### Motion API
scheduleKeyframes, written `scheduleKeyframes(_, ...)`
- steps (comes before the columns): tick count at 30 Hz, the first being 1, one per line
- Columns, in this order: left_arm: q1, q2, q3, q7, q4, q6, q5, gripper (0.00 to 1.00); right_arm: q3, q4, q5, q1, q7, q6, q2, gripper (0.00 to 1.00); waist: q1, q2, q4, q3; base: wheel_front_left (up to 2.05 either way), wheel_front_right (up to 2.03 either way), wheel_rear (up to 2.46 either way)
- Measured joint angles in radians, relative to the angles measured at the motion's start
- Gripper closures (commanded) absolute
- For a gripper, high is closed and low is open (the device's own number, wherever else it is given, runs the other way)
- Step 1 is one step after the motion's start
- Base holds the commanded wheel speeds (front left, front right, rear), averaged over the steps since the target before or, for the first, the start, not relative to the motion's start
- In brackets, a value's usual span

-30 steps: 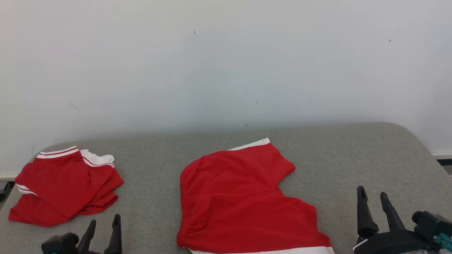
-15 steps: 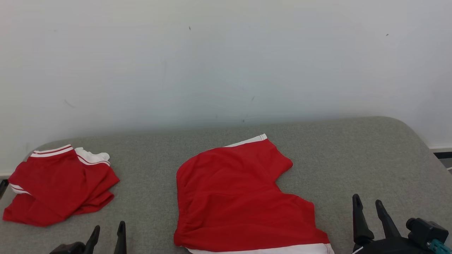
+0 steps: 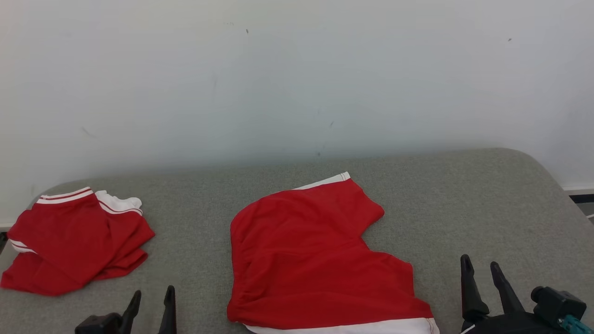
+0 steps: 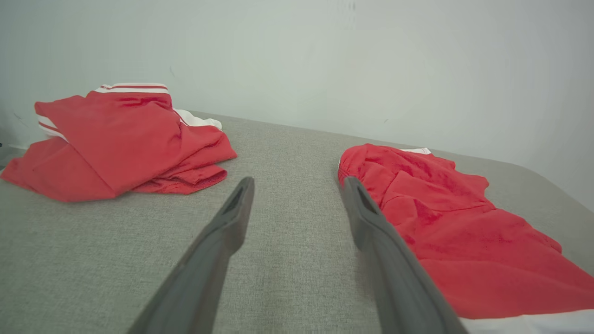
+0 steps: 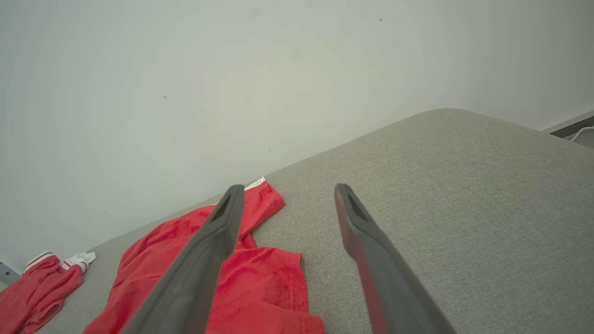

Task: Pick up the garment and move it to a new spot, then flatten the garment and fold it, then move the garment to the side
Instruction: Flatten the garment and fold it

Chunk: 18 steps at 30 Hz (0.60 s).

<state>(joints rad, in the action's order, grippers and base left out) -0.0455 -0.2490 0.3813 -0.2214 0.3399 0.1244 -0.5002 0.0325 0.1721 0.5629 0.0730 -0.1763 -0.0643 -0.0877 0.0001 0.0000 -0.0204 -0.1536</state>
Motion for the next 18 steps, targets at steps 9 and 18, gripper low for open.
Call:
scheduleKeyframes(9,-0.005,0.020,0.118,0.170,0.002,-0.021,-0.007,0.00,0.111,0.065,-0.004,-0.001,0.190,0.046,-0.045,0.00,0.0000,0.0001,-0.002,0.006,0.00,0.00,0.00)
scheduleKeyframes(18,-0.116,0.031,0.237,0.368,0.096,-0.099,0.035,0.00,0.126,0.128,0.003,-0.022,0.370,-0.004,-0.043,0.00,0.0000,0.0000,0.005,0.020,0.00,0.00,0.00)
